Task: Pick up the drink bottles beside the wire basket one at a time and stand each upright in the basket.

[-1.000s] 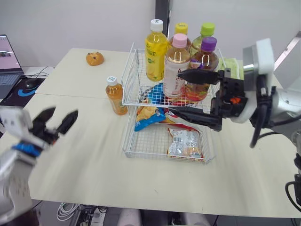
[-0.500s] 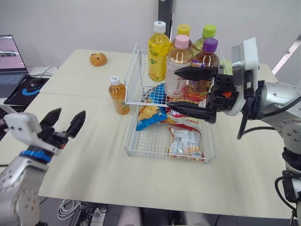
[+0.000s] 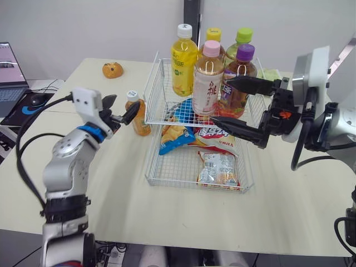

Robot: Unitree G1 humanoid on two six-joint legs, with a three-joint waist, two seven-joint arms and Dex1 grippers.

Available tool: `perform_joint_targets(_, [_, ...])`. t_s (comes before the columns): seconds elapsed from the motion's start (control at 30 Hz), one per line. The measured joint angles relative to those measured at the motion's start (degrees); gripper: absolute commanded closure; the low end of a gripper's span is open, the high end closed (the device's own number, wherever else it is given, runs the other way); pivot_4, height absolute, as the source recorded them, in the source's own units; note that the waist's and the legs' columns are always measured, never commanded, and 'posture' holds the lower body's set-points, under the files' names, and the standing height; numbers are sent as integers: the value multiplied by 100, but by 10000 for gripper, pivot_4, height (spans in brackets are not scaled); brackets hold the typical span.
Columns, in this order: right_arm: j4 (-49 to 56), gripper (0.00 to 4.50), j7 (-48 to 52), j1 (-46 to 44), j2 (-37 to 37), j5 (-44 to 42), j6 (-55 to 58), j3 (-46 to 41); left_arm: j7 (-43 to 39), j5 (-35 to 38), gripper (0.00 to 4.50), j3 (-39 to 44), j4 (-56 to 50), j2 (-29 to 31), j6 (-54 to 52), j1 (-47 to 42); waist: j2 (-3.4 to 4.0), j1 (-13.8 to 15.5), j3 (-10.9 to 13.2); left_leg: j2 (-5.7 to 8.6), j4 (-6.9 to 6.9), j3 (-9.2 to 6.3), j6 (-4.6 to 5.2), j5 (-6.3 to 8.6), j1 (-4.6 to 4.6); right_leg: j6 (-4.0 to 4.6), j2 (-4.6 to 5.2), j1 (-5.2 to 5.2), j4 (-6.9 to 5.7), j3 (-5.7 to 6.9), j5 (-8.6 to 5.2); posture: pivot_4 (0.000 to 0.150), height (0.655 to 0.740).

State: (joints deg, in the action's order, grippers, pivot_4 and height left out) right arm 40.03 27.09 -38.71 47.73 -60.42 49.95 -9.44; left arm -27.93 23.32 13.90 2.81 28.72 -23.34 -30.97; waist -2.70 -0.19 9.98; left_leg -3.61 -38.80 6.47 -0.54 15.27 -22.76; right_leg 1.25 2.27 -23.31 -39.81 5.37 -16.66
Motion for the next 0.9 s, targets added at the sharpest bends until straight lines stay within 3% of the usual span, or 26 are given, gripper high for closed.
perform_joint_targets(0.27, [268,0,-383,116,143,-402,98,-130,-12,-436,993,-234,981,-102,403,-534,0,19,0,1,0,-1,-2,-1,-5,0,1,0,7,3,0,1500,7400])
perform_joint_targets(0.4, [317,0,-544,117,231,-557,101,-164,-42,-486,8834,-245,1167,-183,536,-590,0,9,0,0,1,-1,-5,-3,-5,-1,1,-1,9,3,0,1500,7400])
perform_joint_targets(0.57, [367,0,-646,118,342,-695,101,-180,-45,-531,24588,-245,1267,-228,674,-645,0,13,0,0,1,-1,-20,-11,-6,-1,1,0,11,4,0,1500,7400])
perform_joint_targets(0.67, [365,0,-697,117,363,-803,97,-180,-86,-558,31345,-247,1379,-228,741,-761,0,17,0,0,1,-1,-20,-11,-6,-1,1,0,11,4,0,1500,7400])
perform_joint_targets(0.9, [357,0,-731,115,390,-855,79,-179,-274,-571,31347,-243,1540,-196,792,-841,0,19,0,0,1,-2,-21,-12,-6,-1,1,0,11,5,0,1500,7400])
